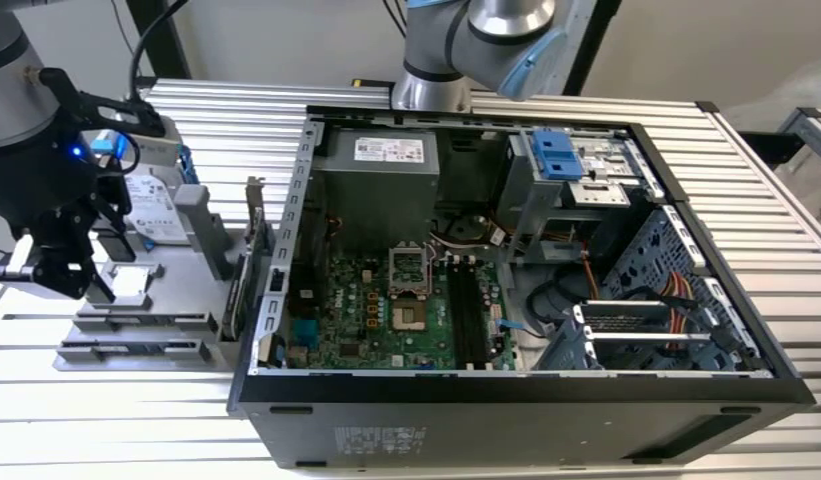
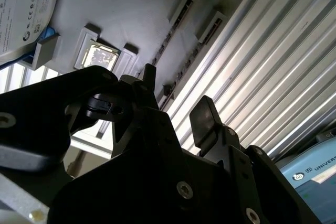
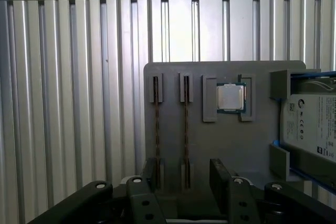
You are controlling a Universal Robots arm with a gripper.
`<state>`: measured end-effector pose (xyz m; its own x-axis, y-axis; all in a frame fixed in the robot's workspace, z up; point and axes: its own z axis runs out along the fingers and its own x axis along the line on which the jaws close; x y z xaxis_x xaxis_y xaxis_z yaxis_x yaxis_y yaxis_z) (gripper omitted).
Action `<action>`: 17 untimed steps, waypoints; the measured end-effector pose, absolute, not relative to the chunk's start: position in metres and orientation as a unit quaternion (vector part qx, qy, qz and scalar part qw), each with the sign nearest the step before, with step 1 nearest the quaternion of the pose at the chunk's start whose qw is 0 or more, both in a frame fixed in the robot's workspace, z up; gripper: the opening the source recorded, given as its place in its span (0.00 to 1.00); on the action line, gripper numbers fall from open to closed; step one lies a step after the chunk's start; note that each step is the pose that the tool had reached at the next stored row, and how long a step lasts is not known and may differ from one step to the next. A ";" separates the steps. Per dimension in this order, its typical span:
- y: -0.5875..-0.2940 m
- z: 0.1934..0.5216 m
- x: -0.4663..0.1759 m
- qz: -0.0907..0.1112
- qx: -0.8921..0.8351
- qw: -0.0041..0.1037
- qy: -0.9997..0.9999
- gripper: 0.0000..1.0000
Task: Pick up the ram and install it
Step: 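Pick up the ram and move it above insertion slot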
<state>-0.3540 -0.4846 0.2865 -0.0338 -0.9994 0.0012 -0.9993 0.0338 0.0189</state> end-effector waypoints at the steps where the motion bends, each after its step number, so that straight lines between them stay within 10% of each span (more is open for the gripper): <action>1: -0.485 0.286 -0.354 -0.006 0.695 0.007 -0.719 1.00; 17: -0.486 0.283 -0.354 -0.006 0.695 0.007 -0.719 1.00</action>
<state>-0.3540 -0.4857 0.2830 -0.0337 -0.9994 0.0025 -0.9993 0.0337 0.0189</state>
